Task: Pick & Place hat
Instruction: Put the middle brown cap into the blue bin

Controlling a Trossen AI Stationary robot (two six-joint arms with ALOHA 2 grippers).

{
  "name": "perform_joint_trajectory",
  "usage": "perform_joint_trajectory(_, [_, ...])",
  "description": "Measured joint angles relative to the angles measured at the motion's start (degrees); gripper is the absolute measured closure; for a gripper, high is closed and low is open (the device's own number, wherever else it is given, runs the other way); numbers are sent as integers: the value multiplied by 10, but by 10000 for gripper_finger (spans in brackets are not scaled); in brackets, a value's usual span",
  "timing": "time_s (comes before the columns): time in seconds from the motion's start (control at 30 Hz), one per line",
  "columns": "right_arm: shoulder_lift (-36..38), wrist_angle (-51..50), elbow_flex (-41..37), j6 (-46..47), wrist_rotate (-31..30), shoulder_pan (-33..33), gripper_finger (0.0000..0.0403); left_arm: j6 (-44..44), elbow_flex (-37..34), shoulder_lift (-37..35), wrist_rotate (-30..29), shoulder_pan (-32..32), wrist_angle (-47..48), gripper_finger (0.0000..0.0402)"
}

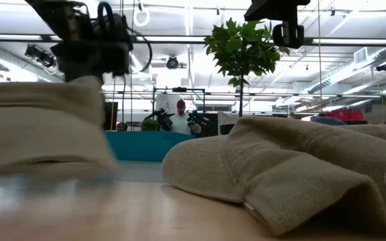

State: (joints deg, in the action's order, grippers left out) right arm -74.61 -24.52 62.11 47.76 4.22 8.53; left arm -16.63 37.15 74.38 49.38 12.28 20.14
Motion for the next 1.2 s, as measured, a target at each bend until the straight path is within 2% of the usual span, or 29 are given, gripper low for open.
perform_joint_trajectory(0.33, [0,-10,0,-59,24,2,396,-166,0,-64,-26,51,-192,394])
perform_joint_trajectory(0.63, [0,-20,0,-81,51,3,396,-258,0,-94,-28,75,-270,394])
perform_joint_trajectory(0.9, [0,-22,0,-78,53,7,396,-267,0,-132,-30,99,-349,398])
perform_joint_trajectory(1.2, [0,-19,0,-70,51,7,396,-293,0,-149,-30,168,-482,398])
